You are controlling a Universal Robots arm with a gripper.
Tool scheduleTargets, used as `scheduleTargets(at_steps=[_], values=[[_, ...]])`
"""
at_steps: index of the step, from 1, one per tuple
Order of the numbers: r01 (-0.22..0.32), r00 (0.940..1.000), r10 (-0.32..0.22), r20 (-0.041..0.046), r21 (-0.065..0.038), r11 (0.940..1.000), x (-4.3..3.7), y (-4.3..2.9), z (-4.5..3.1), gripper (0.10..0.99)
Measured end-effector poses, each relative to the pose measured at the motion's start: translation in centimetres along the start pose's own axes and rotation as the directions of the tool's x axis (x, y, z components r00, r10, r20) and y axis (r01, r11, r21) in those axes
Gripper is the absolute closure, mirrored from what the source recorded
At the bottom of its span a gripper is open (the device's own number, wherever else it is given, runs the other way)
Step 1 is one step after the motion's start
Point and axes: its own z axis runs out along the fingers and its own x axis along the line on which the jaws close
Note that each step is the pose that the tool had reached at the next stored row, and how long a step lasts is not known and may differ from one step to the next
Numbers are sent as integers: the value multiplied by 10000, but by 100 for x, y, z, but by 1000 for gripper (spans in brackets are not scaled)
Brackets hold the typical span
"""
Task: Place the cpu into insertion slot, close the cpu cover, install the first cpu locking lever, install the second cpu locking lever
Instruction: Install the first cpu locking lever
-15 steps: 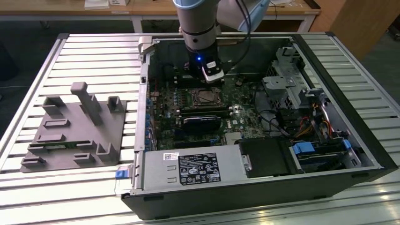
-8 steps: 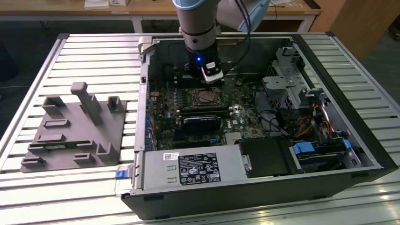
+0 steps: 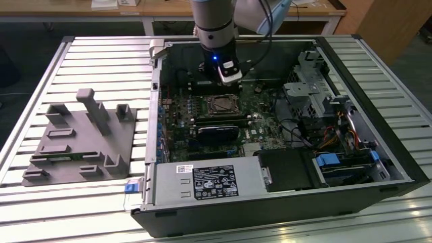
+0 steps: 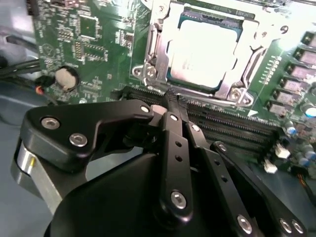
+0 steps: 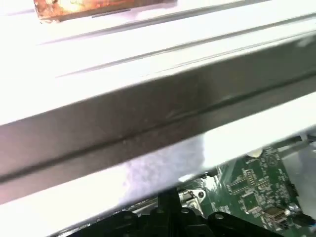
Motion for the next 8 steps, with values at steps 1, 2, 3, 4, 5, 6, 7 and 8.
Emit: scheduleTargets(at_steps=[1,2,3,4,5,6,7,8], values=[[0,10000,0,0,2,10000,-4,4,-24,980],[0,10000,0,-1,2,10000,-8,8,-48,980],[0,10000,0,-1,1,10000,-10,11,-62,980],[-1,10000,1,-2,-5,10000,-11,11,-64,980],[-2,10000,2,-2,-8,10000,-11,12,-64,980],[-2,10000,2,-3,-8,10000,-11,12,-64,980],[-3,10000,3,-9,-4,10000,-11,11,-64,980],[-7,10000,7,-62,14,10000,-12,12,-63,980]])
